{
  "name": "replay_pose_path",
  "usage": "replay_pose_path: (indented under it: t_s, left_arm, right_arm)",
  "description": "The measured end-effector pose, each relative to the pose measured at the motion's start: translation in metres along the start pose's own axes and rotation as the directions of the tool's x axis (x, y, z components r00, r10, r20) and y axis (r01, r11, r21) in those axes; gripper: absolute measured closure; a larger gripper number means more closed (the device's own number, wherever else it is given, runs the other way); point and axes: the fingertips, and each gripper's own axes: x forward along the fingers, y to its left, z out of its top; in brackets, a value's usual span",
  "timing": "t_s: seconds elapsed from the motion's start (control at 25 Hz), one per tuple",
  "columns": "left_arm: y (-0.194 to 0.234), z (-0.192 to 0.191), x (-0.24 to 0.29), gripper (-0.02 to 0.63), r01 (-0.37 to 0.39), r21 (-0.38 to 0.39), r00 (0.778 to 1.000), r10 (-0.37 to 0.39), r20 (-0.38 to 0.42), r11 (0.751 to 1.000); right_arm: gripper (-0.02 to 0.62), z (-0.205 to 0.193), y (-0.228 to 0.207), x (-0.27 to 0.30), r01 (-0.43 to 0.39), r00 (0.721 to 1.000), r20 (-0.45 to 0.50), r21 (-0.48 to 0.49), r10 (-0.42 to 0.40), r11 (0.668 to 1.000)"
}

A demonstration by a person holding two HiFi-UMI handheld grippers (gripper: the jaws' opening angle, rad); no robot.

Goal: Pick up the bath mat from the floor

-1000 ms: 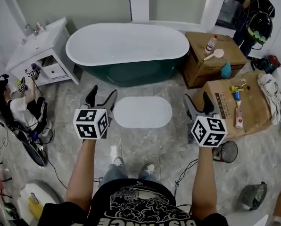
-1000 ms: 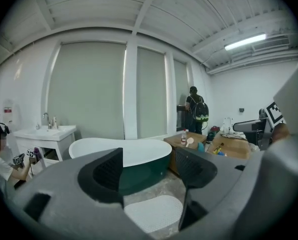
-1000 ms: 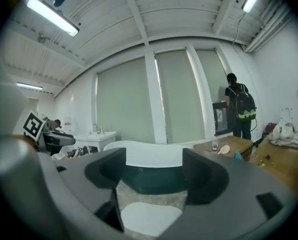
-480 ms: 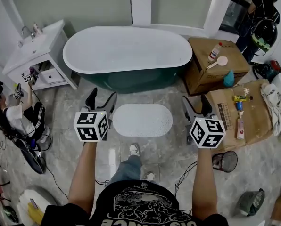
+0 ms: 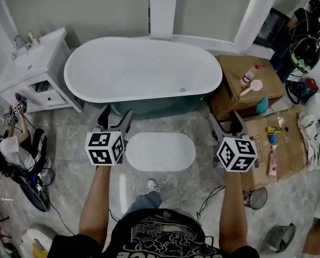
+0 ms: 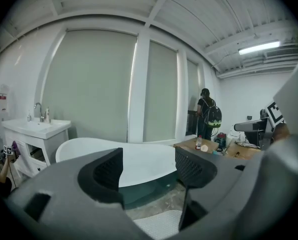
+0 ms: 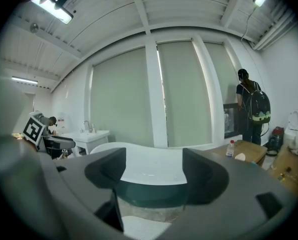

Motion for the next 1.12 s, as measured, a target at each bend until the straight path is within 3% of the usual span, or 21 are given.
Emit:
replay_pose_path:
  t_s: [0.48,0.84,1.12]
  left_arm:
    - [0.03,-0.014,0.034,0.27,-0.031,-0.006,0.998,0.03,-0.047,1.0]
    - [0.022,-0.05,0.037,0.266,-0.065,-0.02,0.993,0.062,-0.097,0.998]
    - [0.033,-0.098,0.04,0.265,-0.089,-0.024,0.982,0.083,-0.168,0.996]
  right_arm:
    - [0.258,-0.014,-0.013,0.057,-0.012,0.998,-0.061,0.015,0.013,1.0]
    - [0.258,-0.045,-0.039,0.068,-0.043,0.994,-0.098,0.026,0.046,0.999]
    - [0.258,-0.094,-0.052,0.08,-0.049,0.986,-0.158,0.039,0.054,0.998]
